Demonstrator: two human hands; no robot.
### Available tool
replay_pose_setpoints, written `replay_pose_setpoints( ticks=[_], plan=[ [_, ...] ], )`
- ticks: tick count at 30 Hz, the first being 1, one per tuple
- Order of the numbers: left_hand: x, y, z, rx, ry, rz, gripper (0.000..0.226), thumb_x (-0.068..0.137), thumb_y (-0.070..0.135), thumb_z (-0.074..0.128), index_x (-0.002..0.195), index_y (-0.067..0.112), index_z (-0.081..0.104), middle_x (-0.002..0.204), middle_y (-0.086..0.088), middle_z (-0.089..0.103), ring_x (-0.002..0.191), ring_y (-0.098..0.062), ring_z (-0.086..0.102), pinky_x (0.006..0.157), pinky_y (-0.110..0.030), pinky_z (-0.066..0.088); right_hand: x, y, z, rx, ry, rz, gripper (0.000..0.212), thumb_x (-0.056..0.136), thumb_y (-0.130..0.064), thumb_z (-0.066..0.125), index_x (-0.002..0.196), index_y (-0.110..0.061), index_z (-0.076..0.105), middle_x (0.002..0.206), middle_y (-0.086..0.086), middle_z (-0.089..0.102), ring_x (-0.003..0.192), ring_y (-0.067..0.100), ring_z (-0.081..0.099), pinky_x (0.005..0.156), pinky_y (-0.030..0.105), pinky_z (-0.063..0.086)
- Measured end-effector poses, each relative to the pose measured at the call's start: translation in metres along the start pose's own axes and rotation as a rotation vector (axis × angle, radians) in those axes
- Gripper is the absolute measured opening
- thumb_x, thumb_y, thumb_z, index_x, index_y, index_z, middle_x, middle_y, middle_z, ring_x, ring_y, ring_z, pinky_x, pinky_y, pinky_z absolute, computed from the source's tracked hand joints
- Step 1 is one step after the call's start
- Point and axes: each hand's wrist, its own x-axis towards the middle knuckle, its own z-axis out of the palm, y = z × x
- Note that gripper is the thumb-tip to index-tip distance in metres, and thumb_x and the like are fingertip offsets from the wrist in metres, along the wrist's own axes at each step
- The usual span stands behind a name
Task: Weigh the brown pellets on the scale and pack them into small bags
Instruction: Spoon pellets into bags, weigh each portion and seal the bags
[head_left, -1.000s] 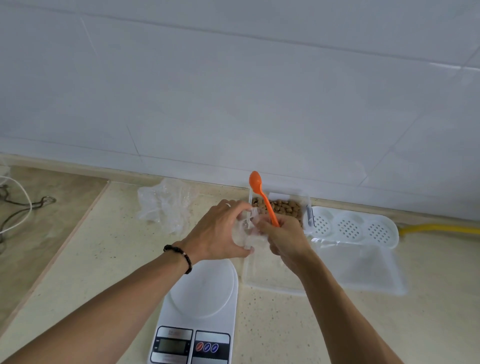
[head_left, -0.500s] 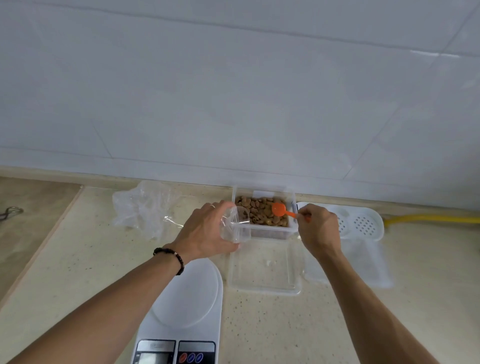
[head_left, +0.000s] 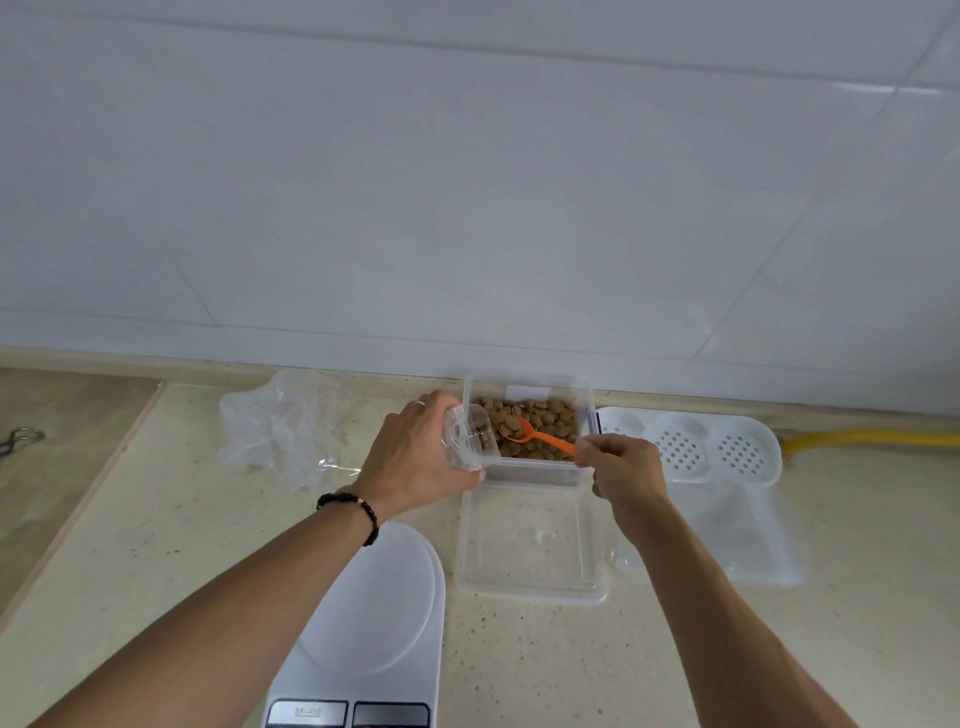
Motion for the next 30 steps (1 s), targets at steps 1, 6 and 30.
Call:
replay_pose_setpoints(
  ticks=[1, 6, 30],
  plan=[
    [0.002, 0.001, 0.001, -0.003, -0.003, -0.008, 0.068, 0.061, 0.047, 0.082, 0.112, 0.023, 0.044, 0.101, 0.010, 0.050, 0.091, -0.015, 0.052, 0.083, -0.032, 0.042, -0.001, -0.001, -0.003, 0.028, 0.000, 0.013, 0.013, 0.087, -0.004, 0.065, 0.077, -0.006, 0.073, 0.074, 0.012, 0.064, 0.055, 0.015, 0.042, 0.052, 0.027, 0.040],
    [0.014, 0.005, 0.003, -0.030, -0.039, -0.073, 0.074, 0.062, 0.049, 0.081, 0.119, 0.021, 0.044, 0.110, 0.006, 0.055, 0.098, -0.016, 0.054, 0.088, -0.035, 0.045, -0.007, -0.012, -0.019, 0.095, -0.011, -0.023, 0.012, 0.088, -0.005, 0.065, 0.079, -0.005, 0.073, 0.073, 0.014, 0.065, 0.053, 0.015, 0.041, 0.050, 0.026, 0.039],
    [0.021, 0.014, 0.014, -0.133, 0.020, -0.076, 0.092, 0.059, 0.049, 0.084, 0.132, 0.020, 0.035, 0.119, 0.002, 0.048, 0.107, -0.017, 0.048, 0.091, -0.035, 0.044, -0.043, -0.047, -0.019, -0.392, 0.062, -0.829, 0.012, 0.086, -0.004, 0.067, 0.084, -0.014, 0.074, 0.072, -0.011, 0.062, 0.067, 0.004, 0.058, 0.058, 0.010, 0.040]
  ],
)
